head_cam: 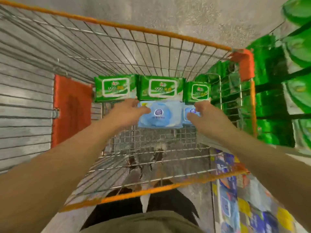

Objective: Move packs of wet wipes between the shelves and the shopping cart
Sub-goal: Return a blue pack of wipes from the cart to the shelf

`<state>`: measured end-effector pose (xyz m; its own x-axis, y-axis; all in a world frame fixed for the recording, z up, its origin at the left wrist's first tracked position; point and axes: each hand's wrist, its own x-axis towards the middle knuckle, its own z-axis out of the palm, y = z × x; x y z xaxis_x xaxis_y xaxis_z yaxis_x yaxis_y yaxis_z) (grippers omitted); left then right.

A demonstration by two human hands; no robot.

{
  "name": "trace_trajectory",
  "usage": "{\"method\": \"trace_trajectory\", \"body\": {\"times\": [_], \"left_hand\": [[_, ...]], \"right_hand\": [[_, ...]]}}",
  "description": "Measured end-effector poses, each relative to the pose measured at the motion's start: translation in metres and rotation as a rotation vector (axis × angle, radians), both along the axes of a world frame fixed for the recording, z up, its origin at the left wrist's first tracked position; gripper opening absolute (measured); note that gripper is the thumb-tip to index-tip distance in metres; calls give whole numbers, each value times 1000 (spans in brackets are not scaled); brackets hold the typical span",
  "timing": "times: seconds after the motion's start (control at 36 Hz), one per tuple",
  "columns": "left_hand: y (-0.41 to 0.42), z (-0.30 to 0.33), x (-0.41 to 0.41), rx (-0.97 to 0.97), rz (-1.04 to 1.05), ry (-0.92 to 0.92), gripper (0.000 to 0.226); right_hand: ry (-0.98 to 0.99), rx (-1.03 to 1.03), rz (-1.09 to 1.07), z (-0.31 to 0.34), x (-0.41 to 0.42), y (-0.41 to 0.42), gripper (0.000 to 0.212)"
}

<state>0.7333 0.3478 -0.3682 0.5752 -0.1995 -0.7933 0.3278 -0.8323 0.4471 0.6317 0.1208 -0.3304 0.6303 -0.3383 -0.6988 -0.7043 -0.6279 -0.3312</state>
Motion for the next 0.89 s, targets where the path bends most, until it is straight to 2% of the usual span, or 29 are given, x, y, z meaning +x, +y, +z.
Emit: {"method": "trace_trajectory", "body": {"times": [0.14, 0.25, 0.31, 0.44, 0.56, 0.61, 0.69, 0.72, 0.81, 0.89], "left_hand": [[-9, -53, 4, 16, 118, 65, 75], [-12, -96, 4, 43, 274, 193, 93], [-15, -111, 1, 25, 353, 254, 95], [-17, -135, -8, -62, 431, 401, 83], [-15, -148, -15, -157, 494, 448, 88], [-15, -155, -16, -190, 550, 442, 88], [-17, -160, -15, -231, 607, 424, 74], [-17, -161, -14, -245, 621, 424, 76], [-17, -165, -13, -297, 644, 437, 100], [-15, -171, -13, -330, 679, 430, 109]], "right_hand": [[22, 98, -141, -60, 20, 0, 58], [50, 124, -258, -98, 32, 2, 56], [71, 143, -286, -111, 36, 3, 54], [99, 202, -389, -130, 48, 8, 59], [126, 240, -449, -139, 54, 9, 70], [139, 262, -464, -141, 55, 9, 61], [150, 302, -507, -143, 59, 12, 53], [145, 324, -530, -144, 60, 13, 54], [139, 362, -539, -147, 63, 21, 54], [178, 329, -498, -149, 66, 31, 78]]}}
